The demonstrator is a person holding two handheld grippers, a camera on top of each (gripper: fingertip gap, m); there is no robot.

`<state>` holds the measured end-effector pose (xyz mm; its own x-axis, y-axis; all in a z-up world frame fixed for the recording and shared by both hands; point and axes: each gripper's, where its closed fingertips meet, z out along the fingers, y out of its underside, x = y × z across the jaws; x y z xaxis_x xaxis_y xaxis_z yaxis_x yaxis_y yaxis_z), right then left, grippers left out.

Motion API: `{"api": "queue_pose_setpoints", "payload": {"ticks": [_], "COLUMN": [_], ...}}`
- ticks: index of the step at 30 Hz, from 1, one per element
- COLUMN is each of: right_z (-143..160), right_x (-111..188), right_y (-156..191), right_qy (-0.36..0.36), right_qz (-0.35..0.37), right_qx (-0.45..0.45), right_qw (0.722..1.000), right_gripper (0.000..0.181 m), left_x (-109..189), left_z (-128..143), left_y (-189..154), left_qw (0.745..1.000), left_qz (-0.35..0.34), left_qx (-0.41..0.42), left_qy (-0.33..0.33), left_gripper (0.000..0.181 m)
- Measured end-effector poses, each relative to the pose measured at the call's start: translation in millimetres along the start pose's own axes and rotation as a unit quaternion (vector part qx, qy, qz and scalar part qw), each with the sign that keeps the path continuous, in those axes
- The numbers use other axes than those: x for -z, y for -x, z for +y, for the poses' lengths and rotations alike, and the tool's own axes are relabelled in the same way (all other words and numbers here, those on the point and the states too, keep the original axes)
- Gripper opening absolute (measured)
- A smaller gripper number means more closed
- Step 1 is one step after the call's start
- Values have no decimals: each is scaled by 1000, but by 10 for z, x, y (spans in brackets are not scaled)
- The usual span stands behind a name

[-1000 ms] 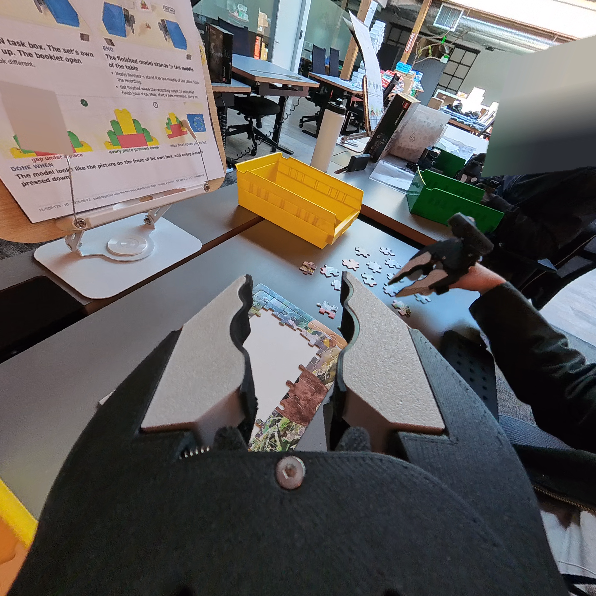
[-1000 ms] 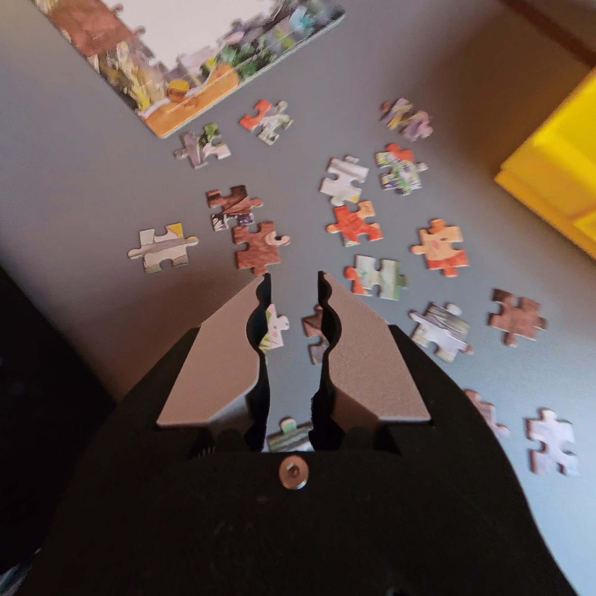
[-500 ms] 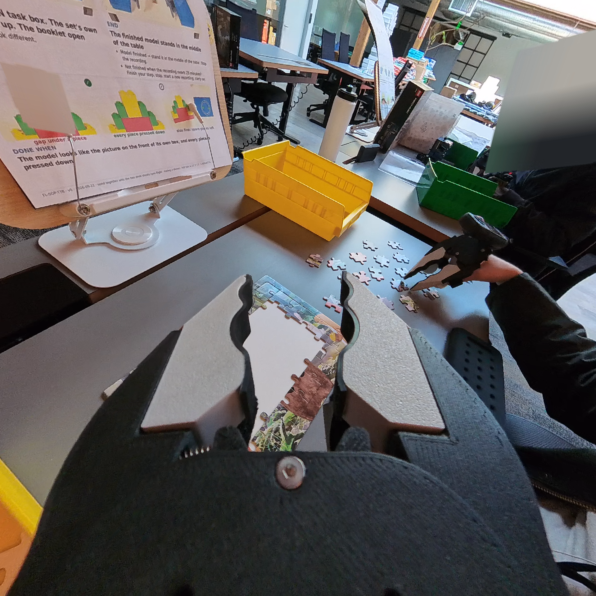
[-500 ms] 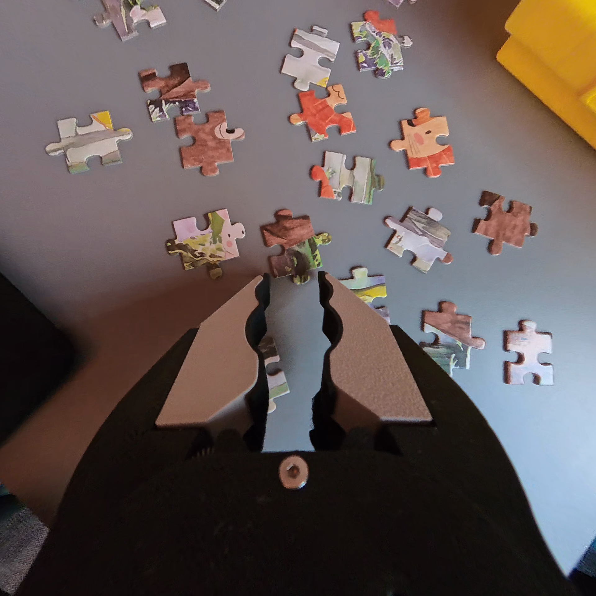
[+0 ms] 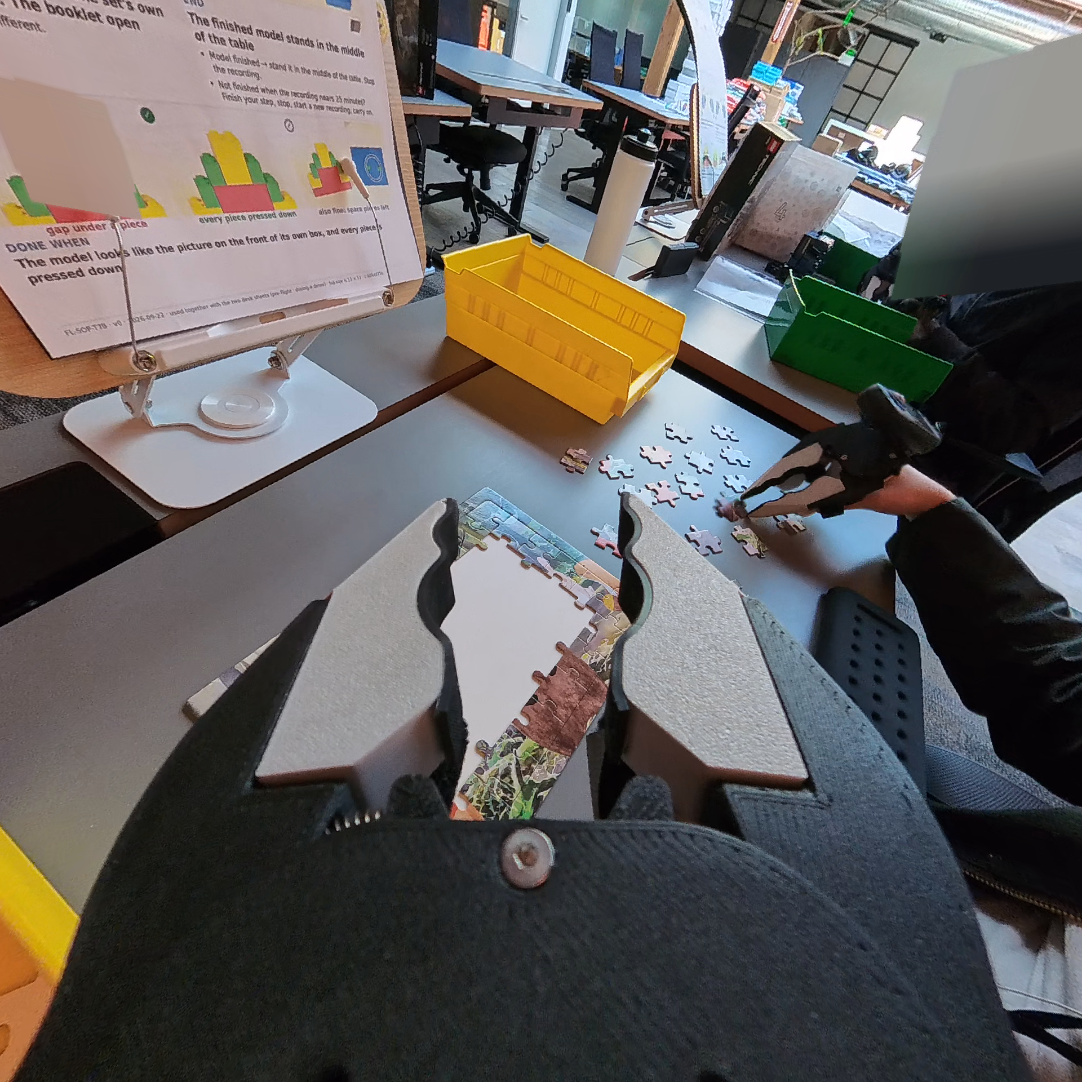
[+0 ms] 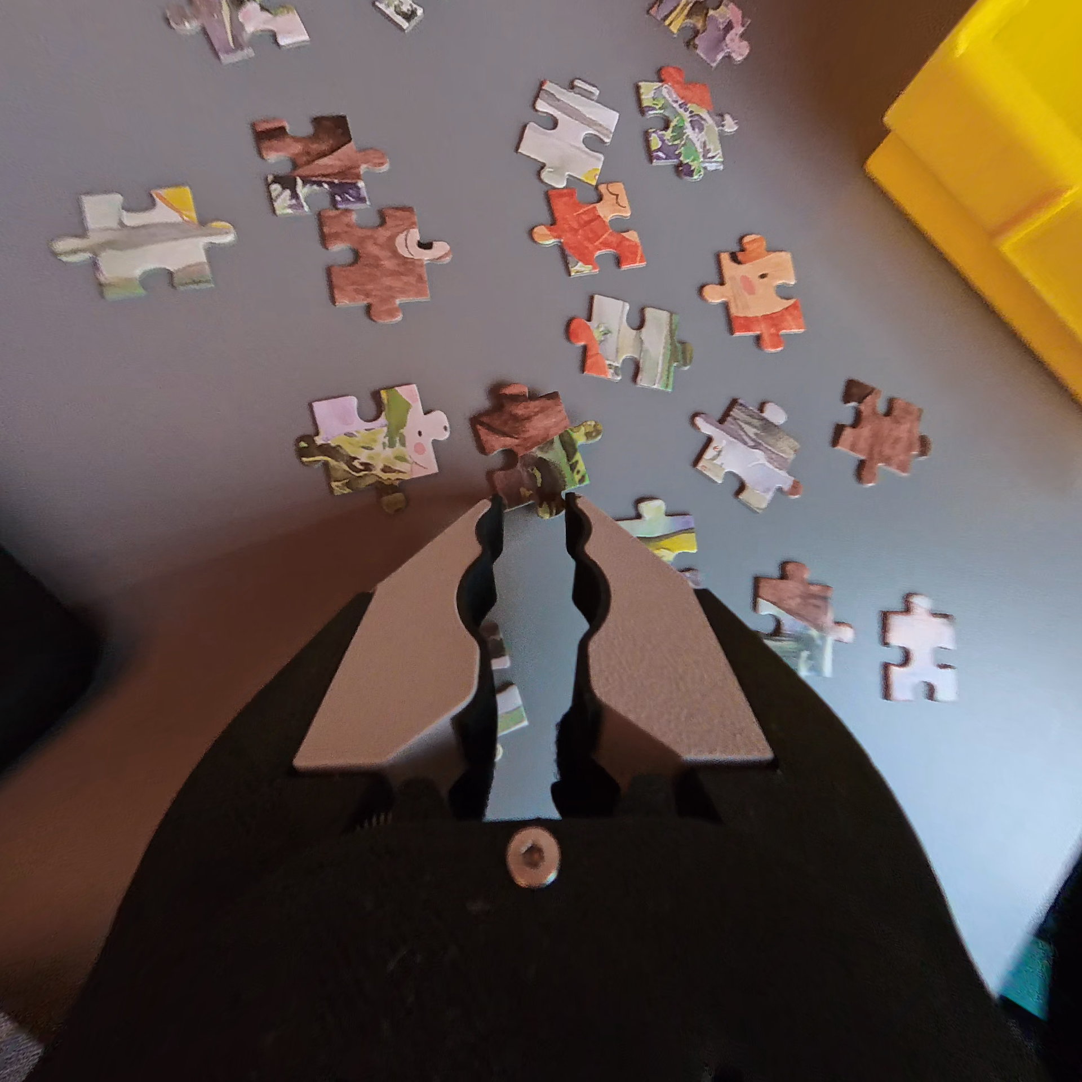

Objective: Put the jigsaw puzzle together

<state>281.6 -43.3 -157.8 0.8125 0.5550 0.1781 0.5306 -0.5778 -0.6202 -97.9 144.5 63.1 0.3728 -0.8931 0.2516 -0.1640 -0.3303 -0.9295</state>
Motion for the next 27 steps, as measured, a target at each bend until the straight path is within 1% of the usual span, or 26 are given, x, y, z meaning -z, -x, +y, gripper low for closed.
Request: {"api": "queue_pose_setpoints", "payload": {"ticks": [4,7,10,13,15,17,20,22,24,26,27], "right_z": [-37,-85,-194,-305,-442,-688,-1261,-1669,-2024,-2278,-2345], "right_x": [66,113,152,175,193,209,125,-44,-274,-538,-687], "right_y": [-21,-10,4,-1,35,120,434,740,1070,1356,1451], "right_qy": [6,10,0,9,15,4,-53,-97,-132,-145,-137], "right_qz": [58,83,104,132,148,159,132,83,17,-47,-71], "right_qx": [53,78,97,120,147,175,205,217,221,218,216], "right_qw": [997,993,990,984,978,972,968,968,966,964,964], "right_gripper": [21,21,20,21,21,21,20,20,20,20,20], "left_x": [11,10,8,18,26,30,26,23,20,17,16], "left_z": [-10,-7,0,-10,-18,-24,-18,-15,-14,-12,-9], "left_y": [6,9,4,-9,-9,-5,-2,-14,-31,-48,-54], "left_qw": [1000,1000,1000,1000,1000,1000,1000,1000,1000,1000,1000], "left_qz": [0,0,-1,0,1,2,3,4,4,6,7], "left_qx": [1,2,0,-2,-2,0,2,1,-1,-4,-5], "left_qy": [-3,-2,0,-1,-4,-5,-4,-3,-2,-1,0], "left_gripper": [53,53,53,53,53,53,53,53,53,53,53]}}
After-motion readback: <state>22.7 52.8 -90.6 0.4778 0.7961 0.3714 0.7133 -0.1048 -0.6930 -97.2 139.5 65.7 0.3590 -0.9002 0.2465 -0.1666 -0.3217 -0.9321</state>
